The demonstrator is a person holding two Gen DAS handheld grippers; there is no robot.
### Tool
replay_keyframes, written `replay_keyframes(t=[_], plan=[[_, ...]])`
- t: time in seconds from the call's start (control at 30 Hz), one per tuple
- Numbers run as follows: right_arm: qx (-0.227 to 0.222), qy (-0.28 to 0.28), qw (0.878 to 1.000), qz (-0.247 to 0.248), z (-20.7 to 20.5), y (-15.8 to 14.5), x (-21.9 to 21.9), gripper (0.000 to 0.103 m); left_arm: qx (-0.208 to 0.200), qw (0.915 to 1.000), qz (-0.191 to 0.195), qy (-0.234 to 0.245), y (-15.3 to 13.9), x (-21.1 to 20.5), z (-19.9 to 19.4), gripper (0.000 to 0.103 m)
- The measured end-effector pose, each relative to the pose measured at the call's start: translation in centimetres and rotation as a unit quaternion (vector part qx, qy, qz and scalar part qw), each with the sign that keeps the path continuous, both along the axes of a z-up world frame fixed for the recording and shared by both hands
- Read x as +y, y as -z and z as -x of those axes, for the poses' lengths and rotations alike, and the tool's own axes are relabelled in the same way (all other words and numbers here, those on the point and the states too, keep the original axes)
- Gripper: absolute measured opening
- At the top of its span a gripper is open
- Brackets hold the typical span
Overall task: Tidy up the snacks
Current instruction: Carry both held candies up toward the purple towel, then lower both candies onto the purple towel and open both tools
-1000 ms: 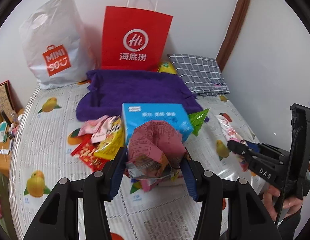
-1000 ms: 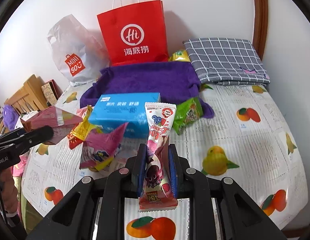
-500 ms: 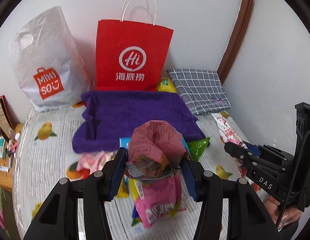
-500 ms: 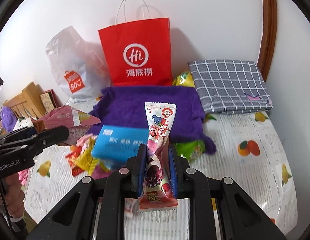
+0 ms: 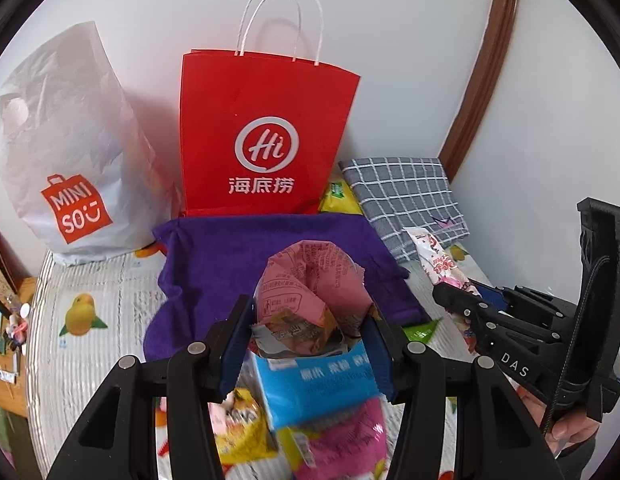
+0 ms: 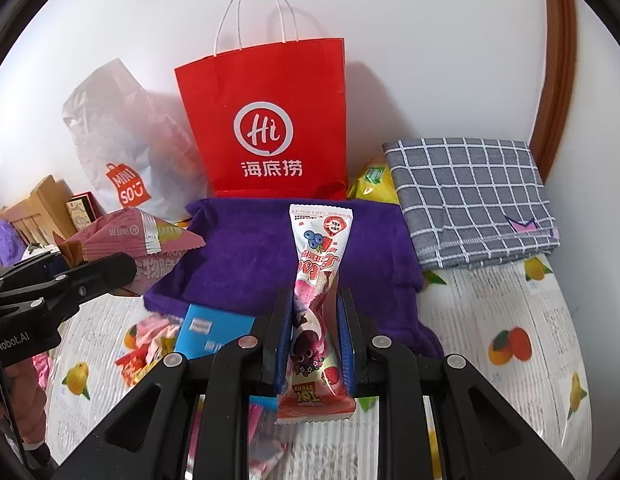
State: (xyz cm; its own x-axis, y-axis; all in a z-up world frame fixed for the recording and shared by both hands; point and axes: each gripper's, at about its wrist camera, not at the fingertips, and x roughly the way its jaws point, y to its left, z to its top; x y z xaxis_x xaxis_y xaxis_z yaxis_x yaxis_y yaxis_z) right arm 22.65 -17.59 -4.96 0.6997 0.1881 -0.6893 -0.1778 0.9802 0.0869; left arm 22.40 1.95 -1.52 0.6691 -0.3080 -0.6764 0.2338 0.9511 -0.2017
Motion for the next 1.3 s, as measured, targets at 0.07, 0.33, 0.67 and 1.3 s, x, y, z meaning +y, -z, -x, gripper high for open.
replay_keyframes(t=[0.07, 0.33, 0.67, 1.3], plan=[[0.001, 0.001, 1.000, 0.001, -1.0, 0.3, 0.1, 0.021, 0.004, 1.0000, -0.006, -0.003, 0.5, 0.3, -1.3, 0.051], [0.018, 0.007, 1.000, 0.005, -6.1, 2.3, 0.6, 0.021, 0.022, 0.9993, -0.010, -0.027, 2.6, 2.5, -5.8, 0.051], [0.041, 0.012, 0.999, 0.000, -11.3, 5.1, -0.8, 0.021, 0.045, 0.9983, -0.018, -0.032, 5.6, 4.0, -10.1, 0.051], [0.141, 0.043, 0.989, -0.005, -17.0, 11.1, -1.8, 0.022, 0.096, 0.9945, -0.025, -0.034, 11.4, 4.0, -16.3, 0.051]])
